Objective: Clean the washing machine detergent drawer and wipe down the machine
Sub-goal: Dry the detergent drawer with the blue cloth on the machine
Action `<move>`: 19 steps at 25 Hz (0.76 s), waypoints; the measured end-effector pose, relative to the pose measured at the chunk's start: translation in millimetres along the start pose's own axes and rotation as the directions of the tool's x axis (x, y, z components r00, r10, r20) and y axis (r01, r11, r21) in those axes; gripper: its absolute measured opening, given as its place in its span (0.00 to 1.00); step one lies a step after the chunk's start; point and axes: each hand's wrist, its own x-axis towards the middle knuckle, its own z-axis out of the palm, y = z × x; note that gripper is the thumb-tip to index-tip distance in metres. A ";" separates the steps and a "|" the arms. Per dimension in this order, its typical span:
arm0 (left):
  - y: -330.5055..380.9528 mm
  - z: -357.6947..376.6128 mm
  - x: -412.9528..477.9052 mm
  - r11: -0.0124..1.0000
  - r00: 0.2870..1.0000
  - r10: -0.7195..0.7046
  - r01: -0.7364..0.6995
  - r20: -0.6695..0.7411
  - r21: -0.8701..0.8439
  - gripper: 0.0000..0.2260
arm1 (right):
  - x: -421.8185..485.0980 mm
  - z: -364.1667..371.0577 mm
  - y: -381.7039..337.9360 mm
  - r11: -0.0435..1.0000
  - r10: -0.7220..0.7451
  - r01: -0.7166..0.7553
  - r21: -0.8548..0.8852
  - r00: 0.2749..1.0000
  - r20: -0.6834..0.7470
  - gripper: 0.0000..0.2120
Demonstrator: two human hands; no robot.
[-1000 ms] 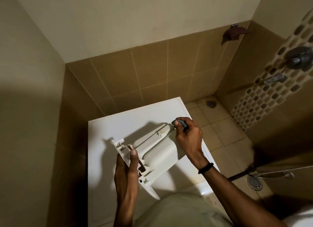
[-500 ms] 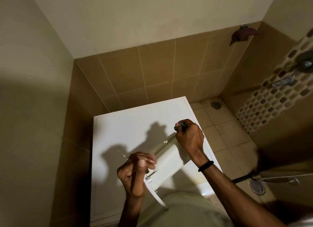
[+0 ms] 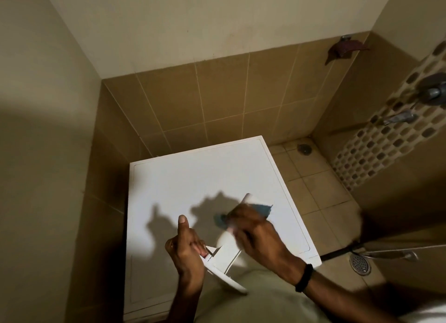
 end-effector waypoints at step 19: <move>-13.2 -10.3 8.9 0.997 0.985 -0.079 0.079 -0.154 -0.007 0.34 | 12.1 -22.0 52.1 0.993 0.010 0.002 -0.122 0.995 0.099 0.22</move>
